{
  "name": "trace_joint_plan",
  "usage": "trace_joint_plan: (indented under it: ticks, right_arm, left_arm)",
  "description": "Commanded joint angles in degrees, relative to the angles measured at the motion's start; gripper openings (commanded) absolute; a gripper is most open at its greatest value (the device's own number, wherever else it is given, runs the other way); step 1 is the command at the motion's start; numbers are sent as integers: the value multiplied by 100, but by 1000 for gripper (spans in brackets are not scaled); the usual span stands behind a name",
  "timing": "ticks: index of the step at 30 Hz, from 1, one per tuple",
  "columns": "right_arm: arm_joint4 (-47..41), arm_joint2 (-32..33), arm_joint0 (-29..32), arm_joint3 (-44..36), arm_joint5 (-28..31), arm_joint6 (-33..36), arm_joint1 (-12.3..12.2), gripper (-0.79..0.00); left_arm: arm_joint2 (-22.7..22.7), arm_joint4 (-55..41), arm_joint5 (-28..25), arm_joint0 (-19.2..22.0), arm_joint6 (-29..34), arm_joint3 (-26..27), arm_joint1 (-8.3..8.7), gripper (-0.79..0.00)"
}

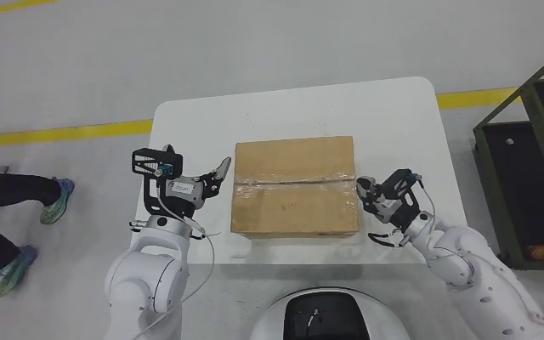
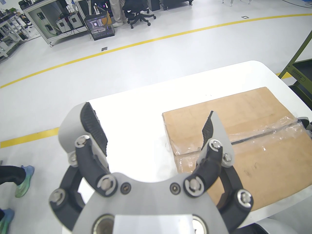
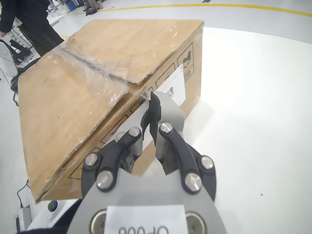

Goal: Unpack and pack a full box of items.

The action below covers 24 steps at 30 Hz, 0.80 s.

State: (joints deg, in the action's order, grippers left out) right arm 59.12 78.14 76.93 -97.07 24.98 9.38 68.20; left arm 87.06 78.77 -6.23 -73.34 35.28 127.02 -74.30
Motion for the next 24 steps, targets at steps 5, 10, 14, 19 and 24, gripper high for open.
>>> trace_joint_plan:
  ticks: [5,10,14,19,24]
  right_arm:
    - [-210,44,-32,140,-263,-126,16,-785]
    - [-338,84,-177,249,-443,51,21,-785]
    - [-127,-165,-355,198,-302,104,39,-785]
    - [61,-426,-483,283,-243,57,67,-785]
    - [-133,-207,-473,337,-453,-73,59,-785]
  left_arm:
    - [0,0,0,0,0,0,0,0]
    - [0,0,0,0,0,0,0,0]
    - [0,0,0,0,0,0,0,0]
    - [0,0,0,0,0,0,0,0]
    - [0,0,0,0,0,0,0,0]
